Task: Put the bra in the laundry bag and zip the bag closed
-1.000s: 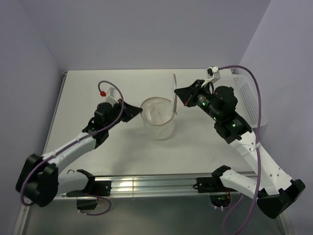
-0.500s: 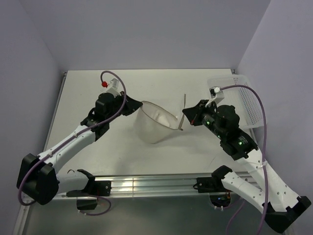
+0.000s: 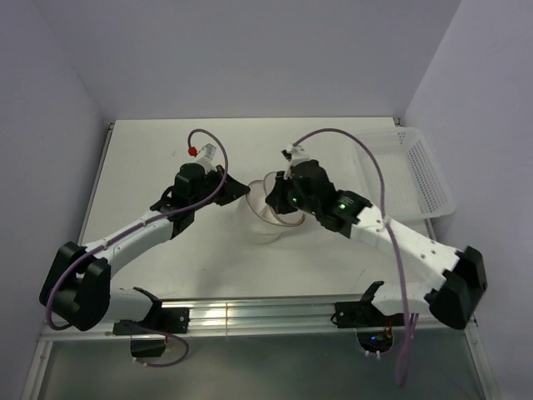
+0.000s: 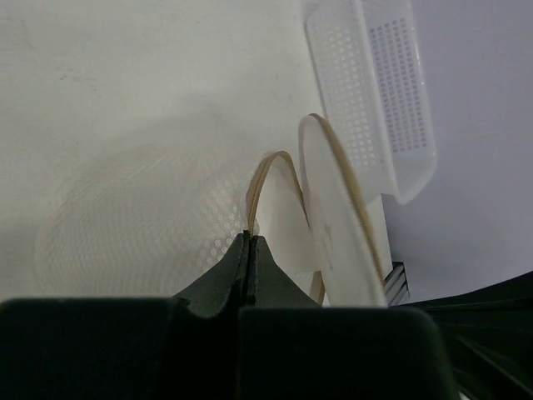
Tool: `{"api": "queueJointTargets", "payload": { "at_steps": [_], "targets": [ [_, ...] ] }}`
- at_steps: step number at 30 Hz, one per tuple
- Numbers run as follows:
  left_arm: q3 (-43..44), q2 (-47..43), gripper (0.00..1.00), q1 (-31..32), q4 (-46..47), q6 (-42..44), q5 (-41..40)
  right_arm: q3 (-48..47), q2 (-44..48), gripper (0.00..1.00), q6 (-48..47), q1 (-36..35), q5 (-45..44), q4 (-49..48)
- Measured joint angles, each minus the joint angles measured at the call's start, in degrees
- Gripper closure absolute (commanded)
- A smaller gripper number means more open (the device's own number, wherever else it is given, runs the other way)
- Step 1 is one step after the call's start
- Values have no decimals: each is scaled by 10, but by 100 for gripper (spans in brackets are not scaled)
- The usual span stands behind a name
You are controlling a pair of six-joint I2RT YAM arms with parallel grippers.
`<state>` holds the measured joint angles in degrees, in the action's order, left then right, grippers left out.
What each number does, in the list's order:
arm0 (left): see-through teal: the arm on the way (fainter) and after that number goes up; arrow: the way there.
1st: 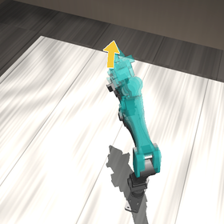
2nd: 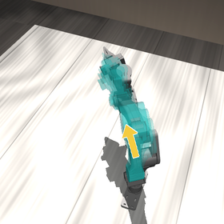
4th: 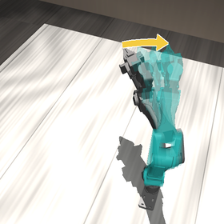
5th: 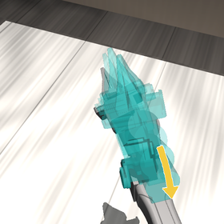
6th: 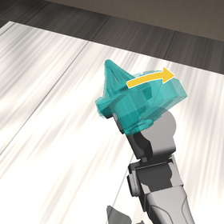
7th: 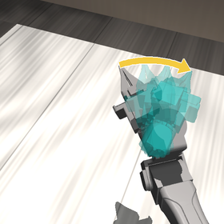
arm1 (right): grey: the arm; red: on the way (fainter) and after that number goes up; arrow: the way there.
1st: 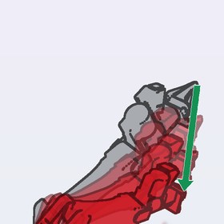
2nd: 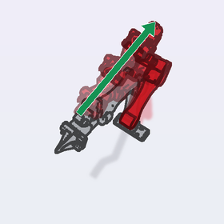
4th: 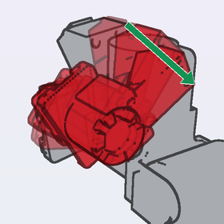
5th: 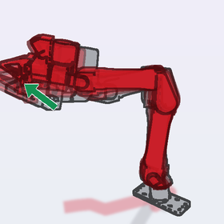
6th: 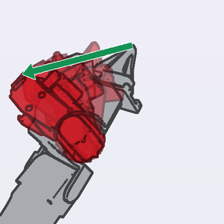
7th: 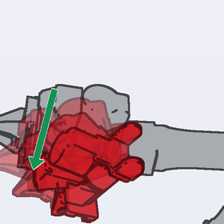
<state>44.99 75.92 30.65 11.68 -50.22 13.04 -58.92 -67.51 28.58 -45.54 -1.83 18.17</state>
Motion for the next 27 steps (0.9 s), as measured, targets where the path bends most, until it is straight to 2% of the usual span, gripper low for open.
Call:
{"api": "queueJointTargets", "payload": {
  "at_steps": [1,4,5,8,9,13,18,21,27],
  "targets": [
    [-3,5,100,-3,3,0,3,-12,-32,98,-1,-2,-2,4],
    [-10,26,100,-26,22,0,19,-65,-113,80,-2,-10,0,16],
    [-13,29,100,-33,30,-1,22,-90,-139,58,-2,-10,5,14],
    [-20,31,100,-53,50,0,26,-132,-185,24,2,-11,25,0],
    [-20,31,100,-57,56,0,26,-132,-188,20,0,-10,27,-6],
    [-20,31,100,-60,78,1,31,-99,-147,19,-3,14,46,-18],
    [-21,50,100,-61,111,3,49,-7,-33,22,-1,161,91,-57],
    [-20,69,100,-61,126,7,58,18,-38,20,-1,227,100,-88],
    [8,110,100,-61,129,21,74,91,-90,22,7,255,161,-132]
  ]
}}
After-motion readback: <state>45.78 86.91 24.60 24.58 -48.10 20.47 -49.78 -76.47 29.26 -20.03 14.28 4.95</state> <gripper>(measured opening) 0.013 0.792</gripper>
